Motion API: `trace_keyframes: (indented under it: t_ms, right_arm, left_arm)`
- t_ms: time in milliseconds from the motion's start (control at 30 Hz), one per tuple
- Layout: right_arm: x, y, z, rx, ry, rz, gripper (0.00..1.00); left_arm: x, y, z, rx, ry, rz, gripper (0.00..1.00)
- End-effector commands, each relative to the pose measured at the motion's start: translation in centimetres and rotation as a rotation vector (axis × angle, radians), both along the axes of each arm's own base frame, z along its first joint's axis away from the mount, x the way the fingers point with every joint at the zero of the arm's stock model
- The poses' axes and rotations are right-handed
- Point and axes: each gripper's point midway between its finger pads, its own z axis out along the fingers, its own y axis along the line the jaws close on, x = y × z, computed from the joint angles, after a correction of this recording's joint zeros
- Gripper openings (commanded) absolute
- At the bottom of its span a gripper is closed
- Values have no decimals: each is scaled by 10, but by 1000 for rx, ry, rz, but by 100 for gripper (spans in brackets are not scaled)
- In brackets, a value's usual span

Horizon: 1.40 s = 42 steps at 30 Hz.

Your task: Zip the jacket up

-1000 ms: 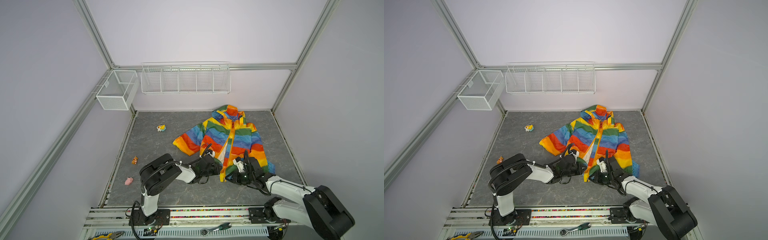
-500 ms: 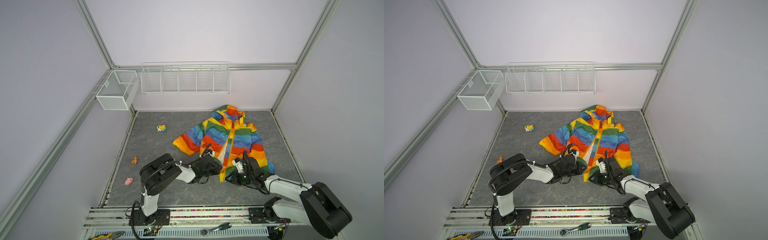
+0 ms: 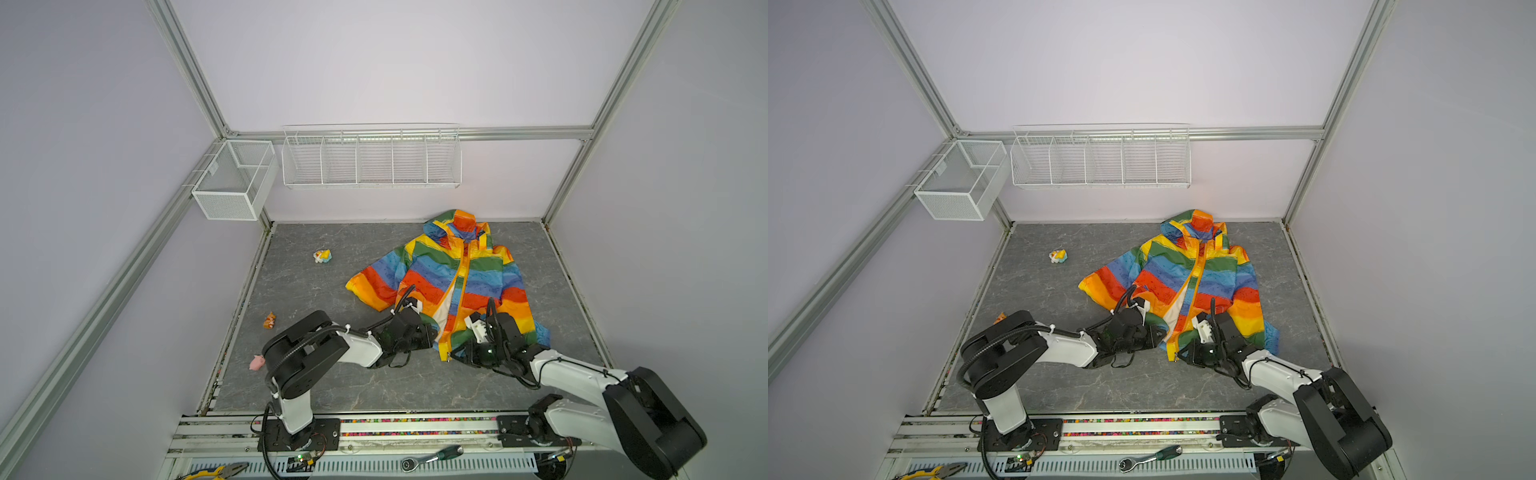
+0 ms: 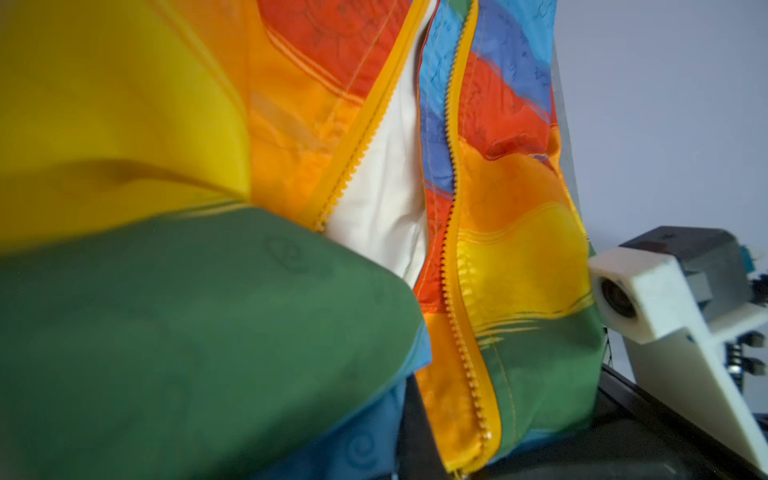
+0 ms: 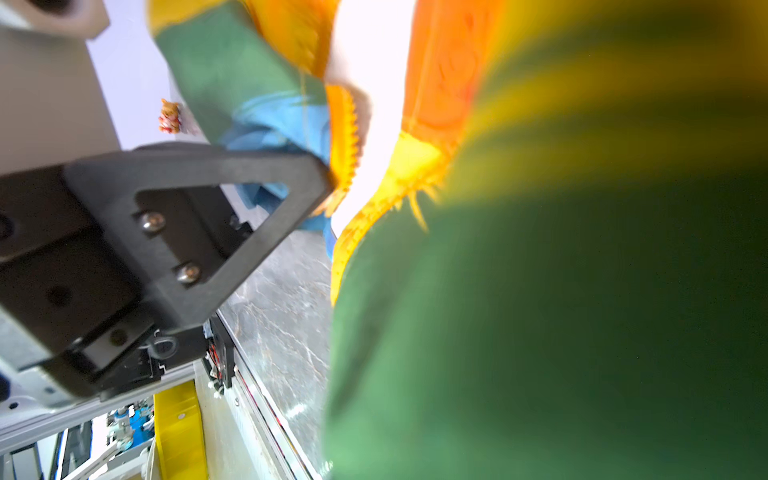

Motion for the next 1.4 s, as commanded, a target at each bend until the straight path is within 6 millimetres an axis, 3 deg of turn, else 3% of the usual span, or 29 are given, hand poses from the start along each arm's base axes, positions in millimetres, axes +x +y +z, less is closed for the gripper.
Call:
trace_keyframes:
  t_ms: [0, 367, 533, 700, 1033, 1200, 1367]
  right_arm:
    - [28, 2, 33, 7, -107, -54, 6]
    - [79, 12, 122, 45, -322, -101, 6]
    - [89, 33, 121, 36, -312, 36, 6]
    - [92, 51, 117, 97, -294, 97, 6]
    - [99, 48, 108, 50, -208, 58, 6]
    - [99, 49, 131, 140, -292, 44, 6]
    - [100, 55, 168, 320, -362, 79, 6]
  left_arm:
    - [9, 9, 39, -21, -96, 12, 0]
    - [22, 36, 144, -73, -358, 28, 0]
    - [28, 51, 175, 4, -528, 35, 0]
    - [34, 64, 189, 78, -546, 83, 0]
    - [30, 75, 206, -47, -579, 150, 0]
    - [29, 73, 211, -111, -597, 161, 0]
    - [32, 64, 220, -216, -603, 182, 0]
